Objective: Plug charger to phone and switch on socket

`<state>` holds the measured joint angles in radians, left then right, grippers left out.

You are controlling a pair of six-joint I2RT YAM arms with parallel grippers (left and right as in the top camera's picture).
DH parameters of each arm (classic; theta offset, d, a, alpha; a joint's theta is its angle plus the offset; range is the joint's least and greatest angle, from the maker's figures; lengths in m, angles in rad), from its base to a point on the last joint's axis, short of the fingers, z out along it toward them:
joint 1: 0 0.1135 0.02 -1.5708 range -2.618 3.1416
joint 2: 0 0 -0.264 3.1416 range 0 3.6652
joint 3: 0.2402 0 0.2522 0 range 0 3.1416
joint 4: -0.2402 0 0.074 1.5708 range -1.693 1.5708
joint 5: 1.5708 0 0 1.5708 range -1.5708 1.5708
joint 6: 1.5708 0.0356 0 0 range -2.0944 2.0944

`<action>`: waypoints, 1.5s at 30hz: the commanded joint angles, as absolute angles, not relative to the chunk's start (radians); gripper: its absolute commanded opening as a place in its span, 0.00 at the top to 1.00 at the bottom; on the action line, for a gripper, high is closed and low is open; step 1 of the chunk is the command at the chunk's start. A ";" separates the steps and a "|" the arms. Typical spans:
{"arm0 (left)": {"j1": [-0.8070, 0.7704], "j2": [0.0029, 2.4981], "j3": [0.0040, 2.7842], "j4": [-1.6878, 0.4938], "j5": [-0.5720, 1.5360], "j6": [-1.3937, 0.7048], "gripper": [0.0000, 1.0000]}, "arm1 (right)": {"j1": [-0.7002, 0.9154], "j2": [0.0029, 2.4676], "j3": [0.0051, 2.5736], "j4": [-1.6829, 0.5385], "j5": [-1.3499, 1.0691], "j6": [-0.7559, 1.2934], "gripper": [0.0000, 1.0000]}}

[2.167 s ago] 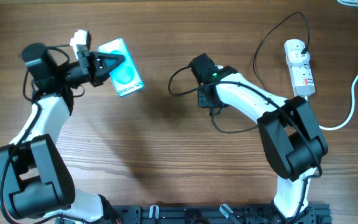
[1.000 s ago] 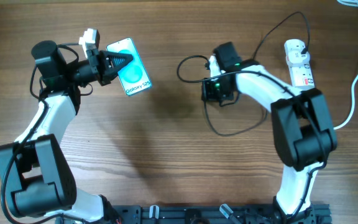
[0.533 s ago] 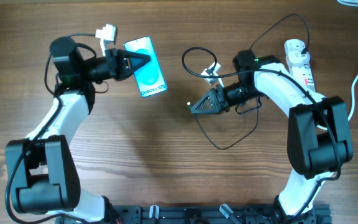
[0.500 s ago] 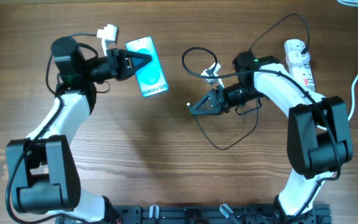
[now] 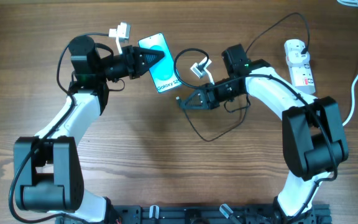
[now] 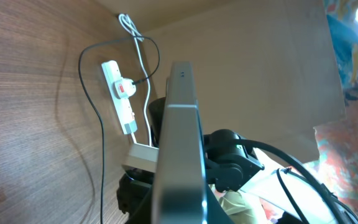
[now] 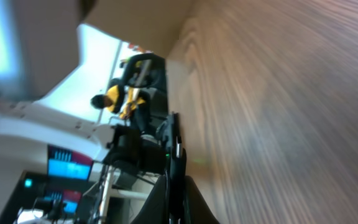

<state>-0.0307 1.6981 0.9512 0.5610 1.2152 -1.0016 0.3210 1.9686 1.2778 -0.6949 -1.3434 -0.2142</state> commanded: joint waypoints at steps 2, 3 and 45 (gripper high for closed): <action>-0.010 1.696 0.963 0.564 1.176 -1.011 0.96 | 0.334 1.931 1.281 -0.669 -1.332 -0.072 0.96; -0.007 1.696 0.963 0.565 1.171 -1.010 0.96 | 0.337 1.926 1.281 -0.665 -1.354 -0.072 0.95; -0.008 1.696 0.963 0.565 1.180 -1.010 0.96 | 0.363 1.913 1.281 -0.203 -1.489 0.359 0.96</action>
